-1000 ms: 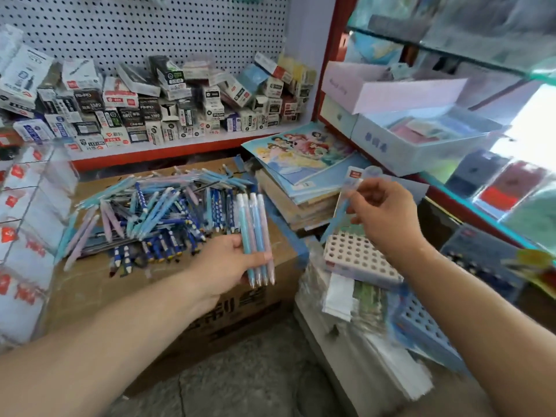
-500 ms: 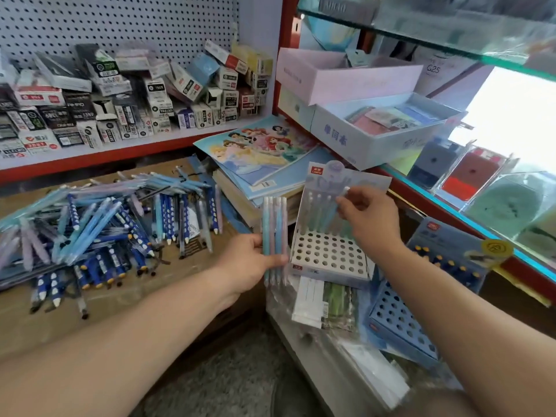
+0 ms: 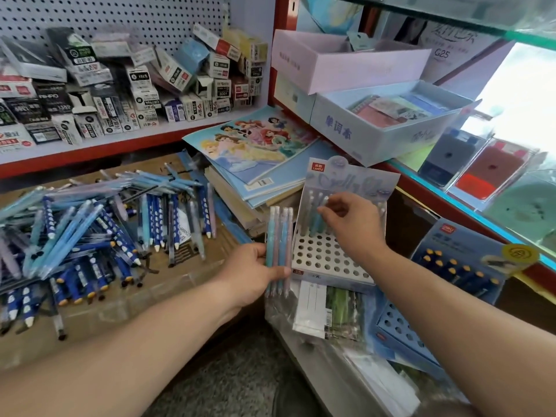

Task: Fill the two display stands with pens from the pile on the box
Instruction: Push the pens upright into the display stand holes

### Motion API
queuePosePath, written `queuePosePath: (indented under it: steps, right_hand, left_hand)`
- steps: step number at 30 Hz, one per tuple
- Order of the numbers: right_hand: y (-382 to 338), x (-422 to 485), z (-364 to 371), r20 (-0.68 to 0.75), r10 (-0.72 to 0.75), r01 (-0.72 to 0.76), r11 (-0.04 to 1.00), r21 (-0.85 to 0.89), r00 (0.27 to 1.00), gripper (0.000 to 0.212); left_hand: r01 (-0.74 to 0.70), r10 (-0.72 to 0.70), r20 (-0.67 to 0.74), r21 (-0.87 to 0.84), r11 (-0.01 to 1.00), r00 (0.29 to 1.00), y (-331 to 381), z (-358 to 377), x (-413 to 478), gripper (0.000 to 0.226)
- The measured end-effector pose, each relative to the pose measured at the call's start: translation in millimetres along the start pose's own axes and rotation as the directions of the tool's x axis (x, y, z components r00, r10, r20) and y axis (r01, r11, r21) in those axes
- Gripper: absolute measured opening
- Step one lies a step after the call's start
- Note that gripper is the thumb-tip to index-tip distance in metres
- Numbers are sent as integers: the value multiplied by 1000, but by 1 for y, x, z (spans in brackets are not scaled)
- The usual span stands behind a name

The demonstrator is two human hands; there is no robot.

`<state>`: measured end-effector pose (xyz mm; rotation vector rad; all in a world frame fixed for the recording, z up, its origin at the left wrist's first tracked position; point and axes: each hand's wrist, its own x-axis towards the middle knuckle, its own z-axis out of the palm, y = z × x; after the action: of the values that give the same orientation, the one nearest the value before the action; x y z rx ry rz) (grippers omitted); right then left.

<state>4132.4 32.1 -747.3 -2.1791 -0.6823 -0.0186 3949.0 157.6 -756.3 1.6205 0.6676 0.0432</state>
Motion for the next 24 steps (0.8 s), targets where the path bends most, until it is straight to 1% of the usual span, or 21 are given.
queuePosePath:
  steps: [6,14,17,18,19,20,22,23,24]
  right_hand:
    - [1,4,9,-24,23,-24,997,-78,999,14]
    - [-3,4,11,-11,37,-38,990,-137,999,19]
    - [-12,-3,3,-40,64,-69,986,-152,997,23]
    - [-17,-6,1,-29,85,-88,987,-135,996,23]
    - [-24,-9,-2,14,110,-108,992,-70,994,21]
    - [-32,-13,-4,96,127,-131,991,33,987,19]
    - [-48,-23,-5,311,106,-176,962,208,945,15]
    - [-53,-28,-4,384,69,-172,955,240,921,15]
    - [-55,-31,-3,418,39,-155,957,247,907,15]
  left_hand:
    - [5,-5,12,-13,1000,1000,-2,1,-1,32]
    - [11,-10,6,-13,1000,1000,-2,-2,-1,30]
    - [5,-5,4,-25,1000,1000,-1,0,-1,30]
    - [1,-1,4,-31,1000,1000,-1,0,-1,31]
    - [-2,2,5,-37,999,1000,-1,0,0,30]
    - [-5,5,9,-48,999,1000,0,0,0,30]
    - [-10,11,22,-67,998,1000,-1,1,0,27]
    - [-13,15,24,-73,997,1000,-1,1,-1,25]
    - [-19,21,22,-76,997,1000,-1,1,-1,22]
